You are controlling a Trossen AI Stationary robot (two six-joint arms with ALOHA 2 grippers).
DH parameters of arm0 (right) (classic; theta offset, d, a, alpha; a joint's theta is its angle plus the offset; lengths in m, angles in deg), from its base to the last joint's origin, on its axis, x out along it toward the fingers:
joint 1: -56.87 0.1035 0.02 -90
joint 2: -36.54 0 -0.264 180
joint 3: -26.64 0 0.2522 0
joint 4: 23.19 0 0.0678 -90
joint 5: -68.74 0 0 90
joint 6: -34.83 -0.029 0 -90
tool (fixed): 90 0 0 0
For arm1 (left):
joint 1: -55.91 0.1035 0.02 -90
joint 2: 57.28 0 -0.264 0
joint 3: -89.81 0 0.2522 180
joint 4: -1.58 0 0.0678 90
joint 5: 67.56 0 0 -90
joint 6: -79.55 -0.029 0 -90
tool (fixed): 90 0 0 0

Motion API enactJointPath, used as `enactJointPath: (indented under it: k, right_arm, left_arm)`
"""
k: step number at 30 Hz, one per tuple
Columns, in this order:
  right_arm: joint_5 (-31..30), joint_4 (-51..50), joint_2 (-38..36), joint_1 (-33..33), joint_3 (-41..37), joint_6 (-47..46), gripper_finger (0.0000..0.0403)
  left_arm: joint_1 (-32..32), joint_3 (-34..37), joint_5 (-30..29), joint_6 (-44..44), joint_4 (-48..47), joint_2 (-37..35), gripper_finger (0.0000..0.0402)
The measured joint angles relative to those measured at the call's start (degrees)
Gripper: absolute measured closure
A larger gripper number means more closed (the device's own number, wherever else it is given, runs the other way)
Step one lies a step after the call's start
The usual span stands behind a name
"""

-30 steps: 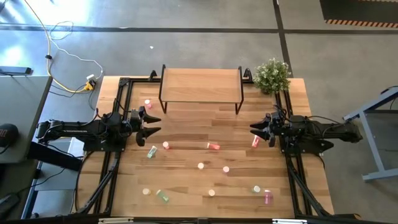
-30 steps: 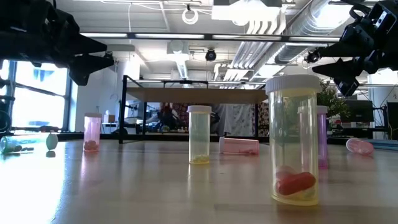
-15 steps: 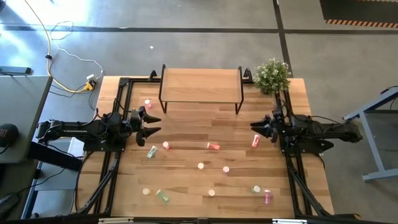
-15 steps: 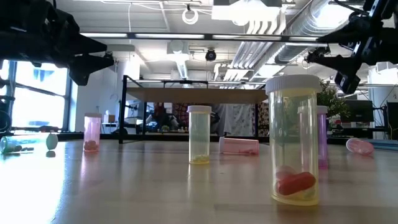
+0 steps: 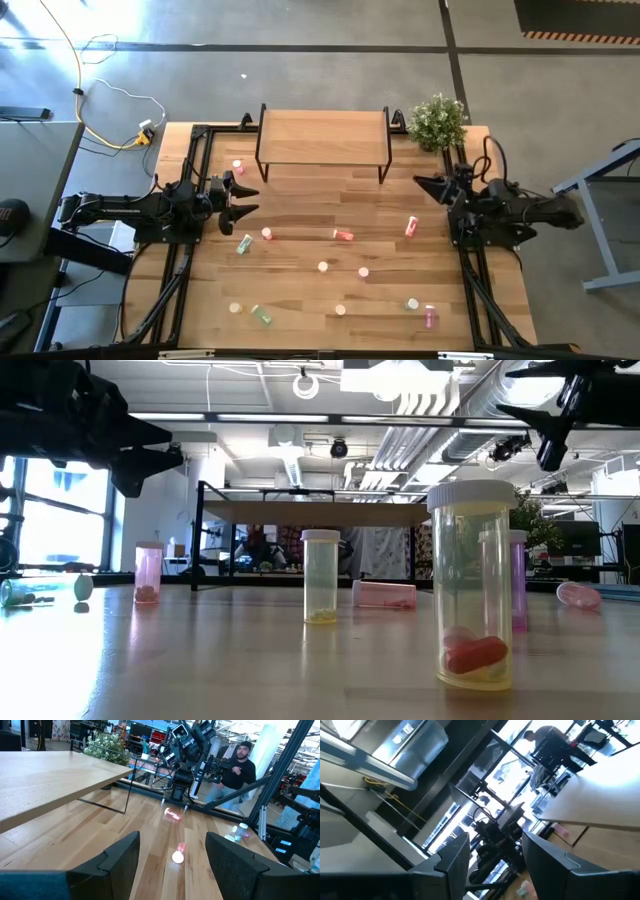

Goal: Pick and place medicine bottles onto shelf by color
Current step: Put the middle purple pill bottle on the shelf

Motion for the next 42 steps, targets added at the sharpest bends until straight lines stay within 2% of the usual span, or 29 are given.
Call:
enactJointPath:
  k: [7, 19, 26, 31, 37, 42]
  right_arm:
    - [1.8, -13.1, 7.55, 0.0, 10.35, 0.99, 0.023]
    - [16.79, -35.9, 23.86, 0.02, 27.67, 7.86, 0.023]
    - [23.13, -39.2, 33.05, 0.77, 31.25, 14.27, 0.023]
    - [23.24, -41.03, 38.37, 5.06, 31.25, 16.02, 0.023]
    - [17.78, -40.9, 43.83, 11.65, 31.25, 15.62, 0.023]
    - [12.58, -39.31, 47.65, 17.38, 31.25, 10.99, 0.023]
  left_arm:
    - [-0.01, 0.02, 0.0, 0.0, 0.0, 0.0, 0.0186]
    - [-0.01, 0.02, 1.31, 7.14, 0.0, 0.0, 0.0186]
    - [0.01, 0.02, 1.29, 11.83, 0.02, 0.0, 0.0186]
    - [0.01, 0.02, 0.15, 12.0, 0.01, 0.0, 0.0186]
    - [0.01, 0.02, 0.0, 12.0, 0.0, 0.0, 0.0186]
    - [0.0, 0.02, 0.0, 12.0, 0.02, 0.0, 0.0186]
